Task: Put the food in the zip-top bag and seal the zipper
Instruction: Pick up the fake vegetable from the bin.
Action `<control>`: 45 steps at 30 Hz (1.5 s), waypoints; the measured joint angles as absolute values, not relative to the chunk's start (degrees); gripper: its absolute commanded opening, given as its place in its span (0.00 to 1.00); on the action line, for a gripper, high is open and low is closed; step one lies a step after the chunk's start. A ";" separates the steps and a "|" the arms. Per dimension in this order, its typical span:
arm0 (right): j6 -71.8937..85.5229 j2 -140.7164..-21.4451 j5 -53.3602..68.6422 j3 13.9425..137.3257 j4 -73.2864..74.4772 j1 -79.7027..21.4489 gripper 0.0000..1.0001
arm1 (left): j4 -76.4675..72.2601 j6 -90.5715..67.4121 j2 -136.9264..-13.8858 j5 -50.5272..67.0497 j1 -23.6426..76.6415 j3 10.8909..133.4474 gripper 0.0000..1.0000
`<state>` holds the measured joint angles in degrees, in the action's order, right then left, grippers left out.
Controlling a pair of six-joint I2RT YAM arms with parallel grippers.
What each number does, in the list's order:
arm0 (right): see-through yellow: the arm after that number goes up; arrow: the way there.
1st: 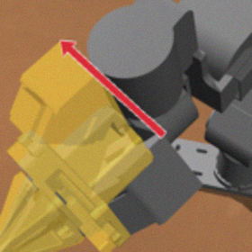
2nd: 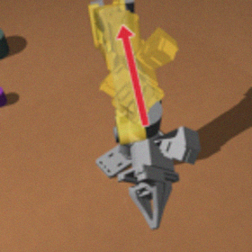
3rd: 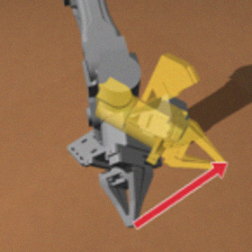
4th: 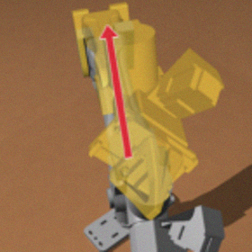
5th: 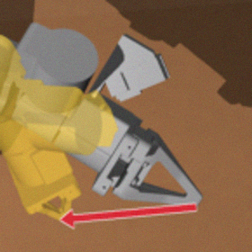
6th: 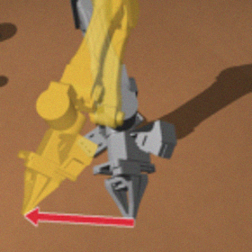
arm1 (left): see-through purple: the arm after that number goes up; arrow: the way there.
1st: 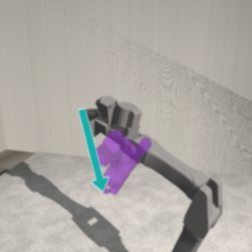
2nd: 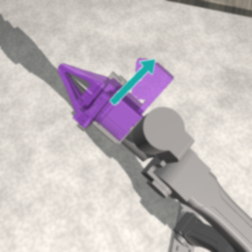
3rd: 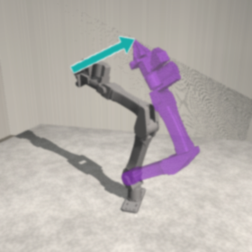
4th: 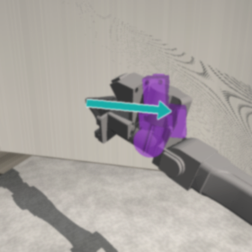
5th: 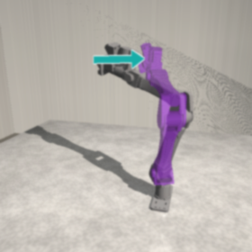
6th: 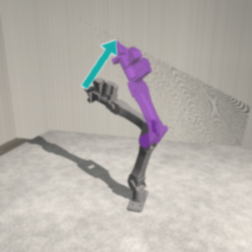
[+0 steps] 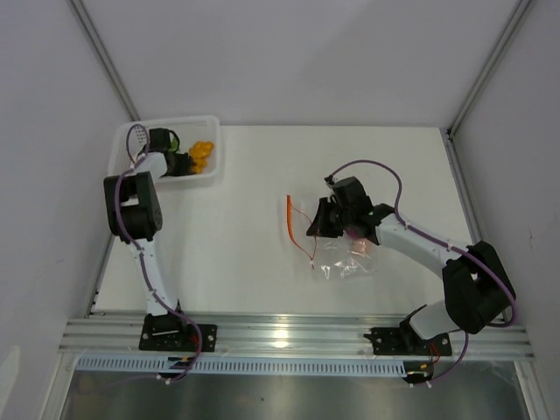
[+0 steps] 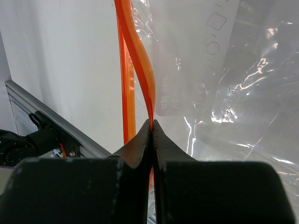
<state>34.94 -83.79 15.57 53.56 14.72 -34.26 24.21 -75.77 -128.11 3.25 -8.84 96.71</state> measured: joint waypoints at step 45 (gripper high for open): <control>36.03 -81.52 15.86 53.56 16.01 -35.46 0.00 | 4.69 -66.61 -100.73 10.24 -8.97 67.66 0.30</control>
